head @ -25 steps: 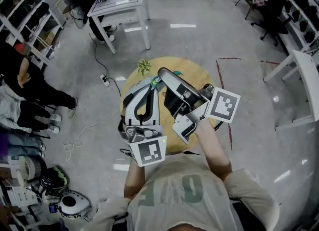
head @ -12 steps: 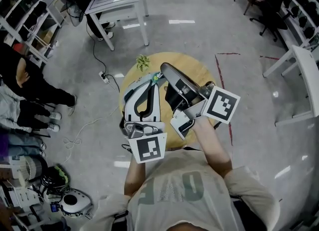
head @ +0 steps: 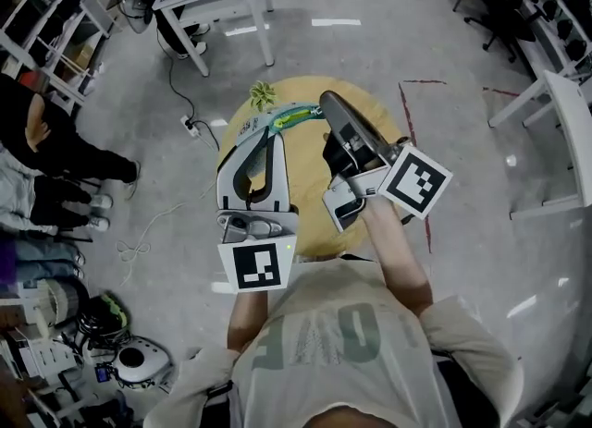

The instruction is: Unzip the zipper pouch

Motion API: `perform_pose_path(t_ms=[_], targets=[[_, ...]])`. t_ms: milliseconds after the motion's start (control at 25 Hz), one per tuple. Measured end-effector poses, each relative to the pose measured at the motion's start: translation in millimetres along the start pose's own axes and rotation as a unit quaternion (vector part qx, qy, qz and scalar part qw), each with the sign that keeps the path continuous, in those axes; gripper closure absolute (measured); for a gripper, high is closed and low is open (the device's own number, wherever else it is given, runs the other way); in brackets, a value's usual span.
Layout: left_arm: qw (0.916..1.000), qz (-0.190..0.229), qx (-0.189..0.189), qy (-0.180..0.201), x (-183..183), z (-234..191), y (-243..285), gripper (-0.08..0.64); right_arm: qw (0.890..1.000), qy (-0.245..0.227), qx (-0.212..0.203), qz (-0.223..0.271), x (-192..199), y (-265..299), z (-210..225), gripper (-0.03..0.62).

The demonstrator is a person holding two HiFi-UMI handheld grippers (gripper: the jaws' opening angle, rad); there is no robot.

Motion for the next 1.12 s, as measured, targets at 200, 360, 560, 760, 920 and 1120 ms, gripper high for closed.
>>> perform_pose_path(t_ms=[200,360,560,760,920,1120], targets=[[0.9999,0.007,-0.004,0.007,-3.9,-5.1,-4.7,0.532,0.999,-0.024,0.03,0.029,-18.6,-8.9,17.9,0.565],[0.9998,0.009,-0.019,0.006,-3.9,-20.9,-10.5,0.532,0.996,-0.011,0.067,0.05,-31.4,-20.1,42.5,0.565],[0.9999,0.004,-0.012,-0.003,4.0,-17.3,-6.9,0.532,0.996,-0.01,0.076,0.055,-30.7,-23.5,52.1,0.565],[0.9999,0.006,0.003,-0.014,7.3,-12.0,0.6,0.532,0.994,-0.003,0.088,0.059,-32.0,-25.6,62.9,0.563],[0.9994,0.01,0.02,-0.025,8.6,-8.1,5.3,0.532,0.993,-0.047,0.085,0.07,-38.7,-29.6,58.0,0.537],[0.9972,0.006,0.03,-0.068,24.2,-9.5,13.9,0.532,0.99,-0.09,0.067,0.085,-45.6,-34.4,47.1,0.423]])
Point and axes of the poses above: the fingertips, and each gripper's own axes: y forward along the fingers, z to its right, x out of its underside, the point moved 4 cm from there along -y, backward along the fingers, and after that the axes turned 11 degrees about x, right-handed, at the moved point
